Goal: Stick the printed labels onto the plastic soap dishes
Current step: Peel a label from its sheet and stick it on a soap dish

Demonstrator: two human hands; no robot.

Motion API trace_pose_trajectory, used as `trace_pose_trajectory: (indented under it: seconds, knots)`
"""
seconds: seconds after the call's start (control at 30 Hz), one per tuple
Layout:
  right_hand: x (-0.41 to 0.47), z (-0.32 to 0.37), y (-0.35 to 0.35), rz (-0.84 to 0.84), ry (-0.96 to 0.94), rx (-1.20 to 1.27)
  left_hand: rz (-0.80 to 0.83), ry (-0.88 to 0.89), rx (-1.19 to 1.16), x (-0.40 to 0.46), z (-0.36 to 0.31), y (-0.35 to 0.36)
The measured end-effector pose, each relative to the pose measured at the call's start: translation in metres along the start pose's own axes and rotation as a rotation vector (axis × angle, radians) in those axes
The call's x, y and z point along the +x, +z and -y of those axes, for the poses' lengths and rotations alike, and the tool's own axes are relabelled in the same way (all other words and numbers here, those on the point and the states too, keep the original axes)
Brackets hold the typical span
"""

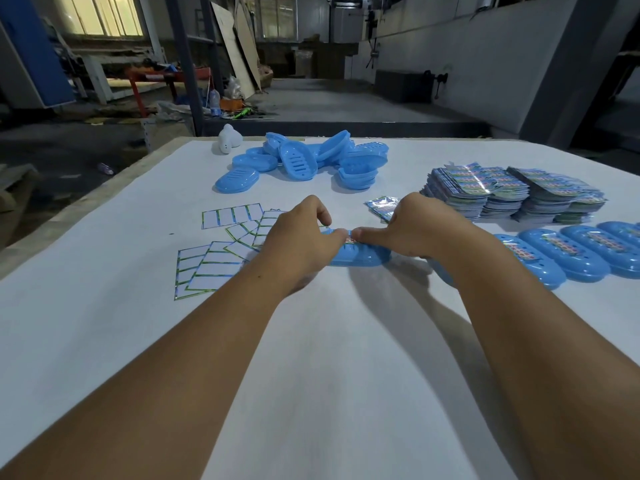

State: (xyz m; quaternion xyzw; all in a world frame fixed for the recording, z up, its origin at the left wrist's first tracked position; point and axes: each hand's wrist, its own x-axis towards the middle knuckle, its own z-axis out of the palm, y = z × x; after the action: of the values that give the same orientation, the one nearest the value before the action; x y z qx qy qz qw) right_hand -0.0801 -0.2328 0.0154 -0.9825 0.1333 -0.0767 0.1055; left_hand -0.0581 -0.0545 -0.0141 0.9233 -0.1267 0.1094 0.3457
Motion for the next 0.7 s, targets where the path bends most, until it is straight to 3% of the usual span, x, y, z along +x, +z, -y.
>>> trace_pose_trajectory:
  seconds: [0.13, 0.27, 0.43, 0.53, 0.7]
  knots:
    - [-0.002, -0.005, 0.0, 0.006, -0.023, 0.123, -0.025, -0.01, -0.089, -0.002, 0.001, -0.002]
    - [-0.008, 0.002, -0.006, -0.044, -0.223, 0.272, -0.137, 0.006, -0.143, -0.002, 0.0, -0.004]
    - [-0.026, 0.017, -0.01, 0.174, -0.44, 0.209, -0.189, 0.021, -0.15, -0.003, 0.004, -0.006]
    - [-0.031, 0.018, -0.015, 0.174, -0.412, 0.049, -0.191, 0.037, -0.15, -0.003, 0.005, -0.006]
    - [-0.039, 0.014, -0.029, 0.297, -0.206, -0.211, -0.162, 0.031, -0.114, -0.003, 0.006, -0.005]
